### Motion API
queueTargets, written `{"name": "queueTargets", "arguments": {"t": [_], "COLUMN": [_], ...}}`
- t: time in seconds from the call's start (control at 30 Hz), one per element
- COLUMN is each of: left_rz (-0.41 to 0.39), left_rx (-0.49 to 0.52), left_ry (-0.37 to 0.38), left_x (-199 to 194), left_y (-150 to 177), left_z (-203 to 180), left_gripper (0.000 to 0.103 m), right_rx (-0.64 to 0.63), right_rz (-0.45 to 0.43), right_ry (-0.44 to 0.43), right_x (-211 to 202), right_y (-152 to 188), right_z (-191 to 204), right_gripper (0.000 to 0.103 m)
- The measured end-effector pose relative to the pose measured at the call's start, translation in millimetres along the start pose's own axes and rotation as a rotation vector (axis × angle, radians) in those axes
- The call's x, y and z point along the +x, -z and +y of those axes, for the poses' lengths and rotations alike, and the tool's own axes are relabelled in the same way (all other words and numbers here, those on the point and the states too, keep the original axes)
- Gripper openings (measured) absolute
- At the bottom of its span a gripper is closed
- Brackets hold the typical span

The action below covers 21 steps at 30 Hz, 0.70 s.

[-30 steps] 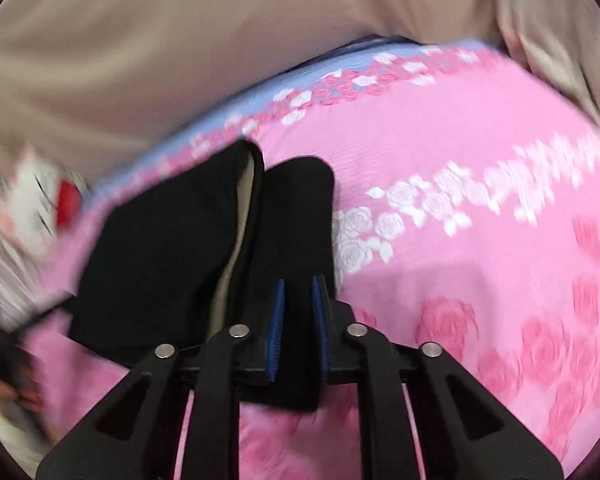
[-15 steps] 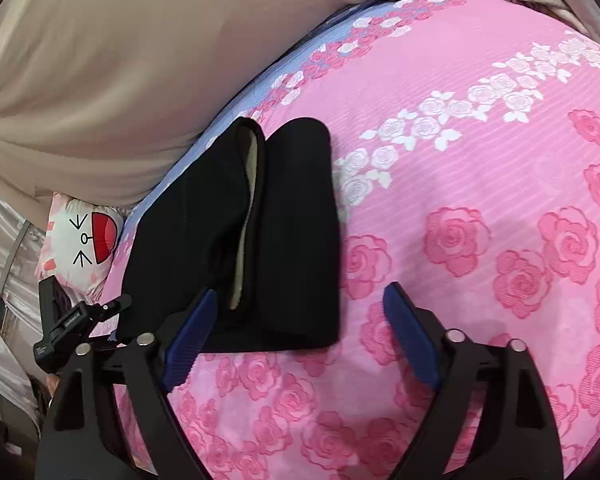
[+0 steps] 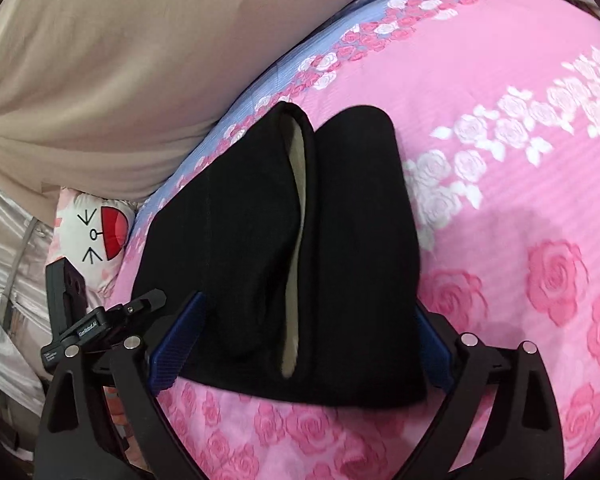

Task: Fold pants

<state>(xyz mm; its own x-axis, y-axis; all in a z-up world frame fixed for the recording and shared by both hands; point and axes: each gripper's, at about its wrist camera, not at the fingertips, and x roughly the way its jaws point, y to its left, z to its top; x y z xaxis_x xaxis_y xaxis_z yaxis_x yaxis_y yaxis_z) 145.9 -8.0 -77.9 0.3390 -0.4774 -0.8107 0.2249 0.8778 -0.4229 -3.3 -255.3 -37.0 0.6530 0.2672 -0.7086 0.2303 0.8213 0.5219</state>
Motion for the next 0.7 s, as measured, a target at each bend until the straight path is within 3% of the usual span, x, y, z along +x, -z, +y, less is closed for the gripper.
{"name": "queueTargets", "arguments": {"t": [0.07,0.1,0.13,0.17,0.2,0.23,0.33,0.5,0.6,0.67,0.7], "left_rz": [-0.013,-0.02,-0.034,-0.046,-0.058,-0.074,-0.094,-0.12,-0.101,-0.076,-0.073], "left_rx": [0.02,0.028,0.044,0.051,0.053,0.06,0.072,0.098,0.115,0.113,0.122], "left_ry": [-0.023,-0.031,-0.04,-0.044,-0.054,-0.056,-0.03,0.035,0.014,-0.039,-0.088], "left_x": [2.6,2.0,0.5,-2.3,-6.5,-13.6,-33.0,-87.1,-101.7,-91.4,-82.6], "left_y": [0.0,0.9,2.1,2.7,2.7,2.8,5.2,36.4,69.2,90.3,97.9], "left_z": [-4.2,-5.4,-7.0,-7.4,-8.3,-10.0,-13.0,-15.5,-12.8,-8.1,-5.2], "left_gripper": [0.098,0.092,0.08,0.075,0.061,0.044,0.031,0.03,0.033,0.051,0.059], "right_rx": [-0.041,-0.072,-0.098,-0.104,-0.103,-0.113,-0.146,-0.229,-0.239,-0.239,-0.226], "right_rz": [-0.017,-0.021,-0.022,-0.02,-0.021,-0.019,-0.037,-0.052,0.004,0.03,0.021], "right_ry": [0.046,0.081,0.101,0.09,0.078,0.076,0.049,-0.003,0.021,0.066,0.094], "right_x": [5.0,6.9,8.1,8.0,6.3,4.5,-11.3,-63.4,-69.6,-61.6,-59.1], "right_y": [0.2,1.2,2.1,2.5,1.4,-0.1,-2.4,15.1,47.7,67.2,71.6], "right_z": [9.1,14.4,18.7,21.3,24.2,26.1,39.1,69.2,65.8,52.2,42.8], "right_gripper": [0.091,0.084,0.064,0.06,0.053,0.05,0.045,0.036,0.036,0.044,0.058]}}
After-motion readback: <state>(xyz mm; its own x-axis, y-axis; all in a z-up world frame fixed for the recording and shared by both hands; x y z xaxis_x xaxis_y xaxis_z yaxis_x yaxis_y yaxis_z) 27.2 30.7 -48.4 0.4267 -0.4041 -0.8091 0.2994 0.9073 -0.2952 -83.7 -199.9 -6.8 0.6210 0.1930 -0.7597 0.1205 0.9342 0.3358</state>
